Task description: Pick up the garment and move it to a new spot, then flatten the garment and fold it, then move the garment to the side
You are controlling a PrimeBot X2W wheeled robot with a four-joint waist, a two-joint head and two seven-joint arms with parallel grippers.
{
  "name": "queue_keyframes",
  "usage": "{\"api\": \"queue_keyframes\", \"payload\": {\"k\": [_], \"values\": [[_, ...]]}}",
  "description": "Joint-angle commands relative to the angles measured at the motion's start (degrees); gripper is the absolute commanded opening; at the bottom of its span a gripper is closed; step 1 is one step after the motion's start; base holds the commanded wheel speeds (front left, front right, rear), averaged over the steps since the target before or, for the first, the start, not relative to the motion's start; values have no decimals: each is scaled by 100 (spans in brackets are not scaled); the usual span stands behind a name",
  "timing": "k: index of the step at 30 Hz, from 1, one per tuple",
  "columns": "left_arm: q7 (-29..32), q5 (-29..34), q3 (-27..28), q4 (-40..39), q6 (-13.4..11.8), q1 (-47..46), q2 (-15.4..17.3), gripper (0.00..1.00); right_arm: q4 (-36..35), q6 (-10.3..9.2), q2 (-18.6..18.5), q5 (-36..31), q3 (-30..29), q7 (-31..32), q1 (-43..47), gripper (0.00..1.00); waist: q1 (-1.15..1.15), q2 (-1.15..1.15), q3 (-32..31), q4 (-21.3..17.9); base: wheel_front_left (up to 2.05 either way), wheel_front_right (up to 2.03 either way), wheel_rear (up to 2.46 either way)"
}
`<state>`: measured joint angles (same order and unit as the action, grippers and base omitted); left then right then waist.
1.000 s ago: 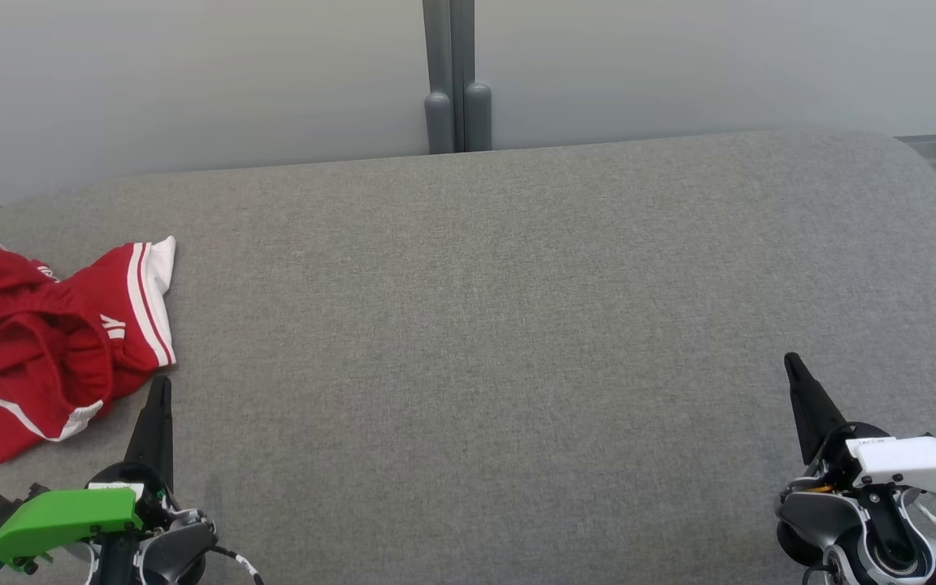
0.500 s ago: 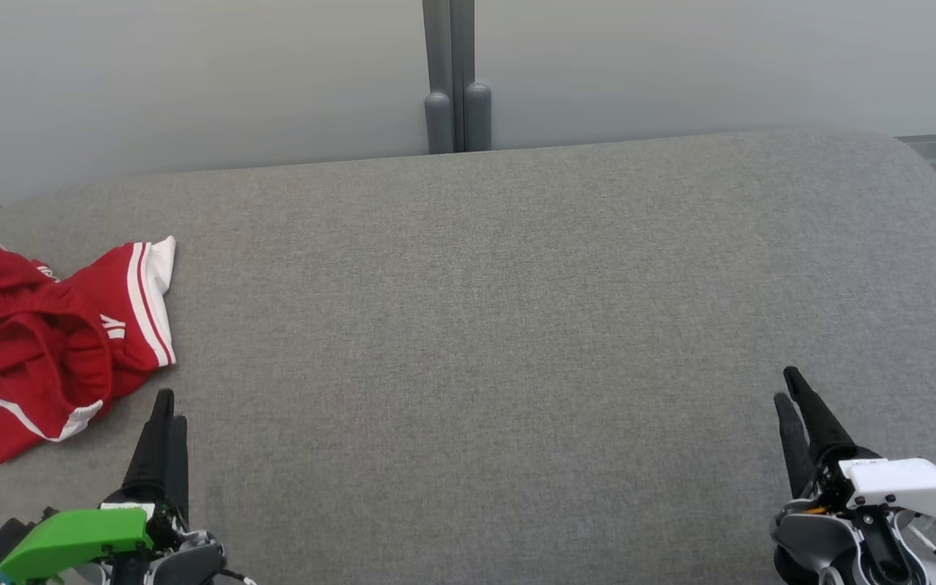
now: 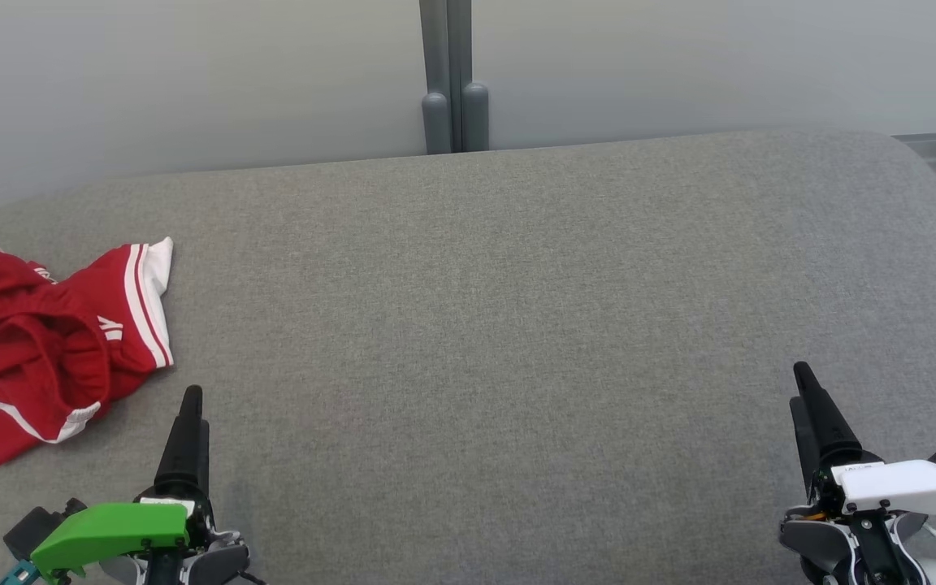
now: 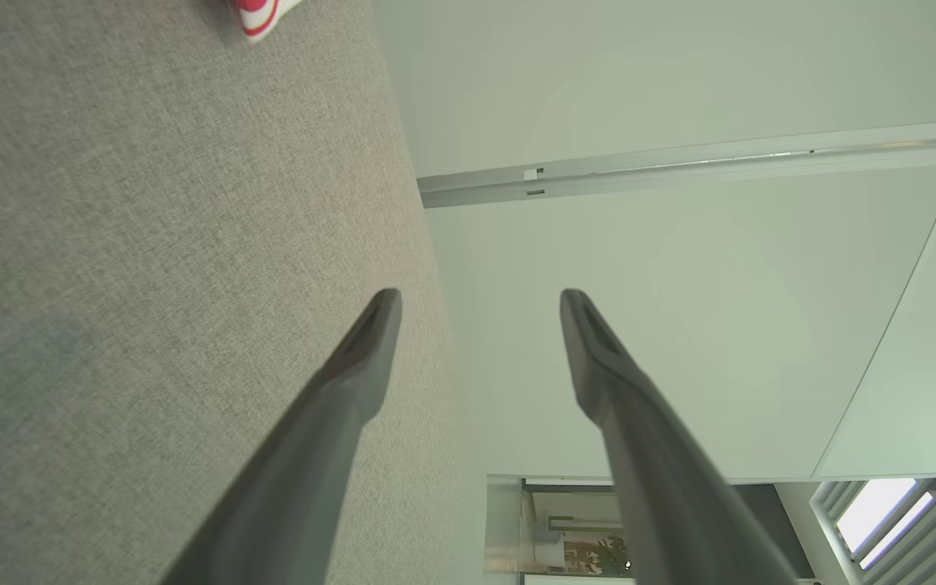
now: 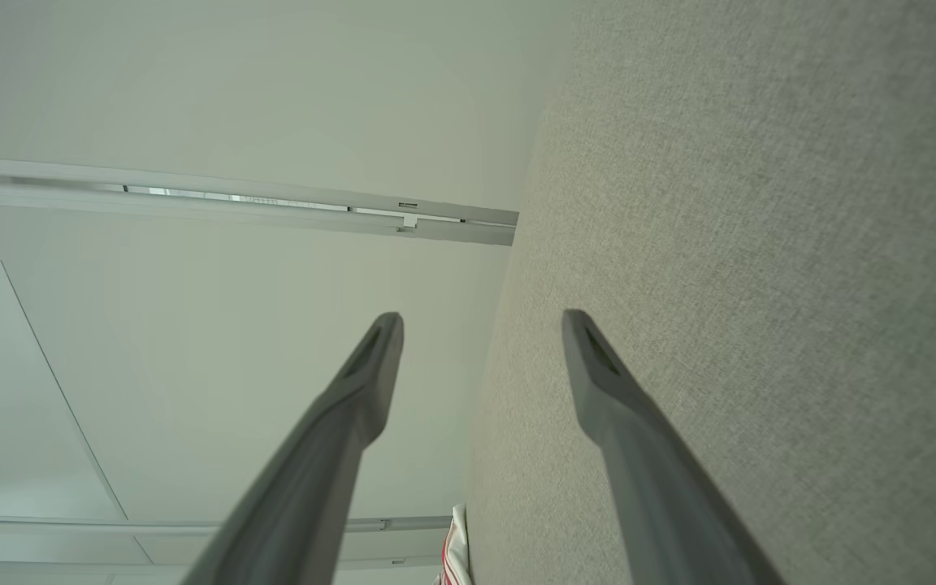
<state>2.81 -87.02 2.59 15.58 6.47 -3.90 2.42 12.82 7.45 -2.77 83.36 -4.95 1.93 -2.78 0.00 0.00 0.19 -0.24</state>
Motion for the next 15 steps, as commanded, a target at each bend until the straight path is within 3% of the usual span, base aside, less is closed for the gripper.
{"api": "queue_keyframes", "payload": {"k": [1, 15], "values": [[-72, 253, -49, -98, -33, -114, 29, 100, -174, 2, -68, -304, -9, -65, -45, 100, 0, 0, 1, -1, 0, 0, 0], [-413, 2295, -459, -104, -241, -194, 154, 100, -678, 2, -187, -2726, 4, -390, 88, 100, 0, 0, 5, -1, 0, 0, 0]]}}
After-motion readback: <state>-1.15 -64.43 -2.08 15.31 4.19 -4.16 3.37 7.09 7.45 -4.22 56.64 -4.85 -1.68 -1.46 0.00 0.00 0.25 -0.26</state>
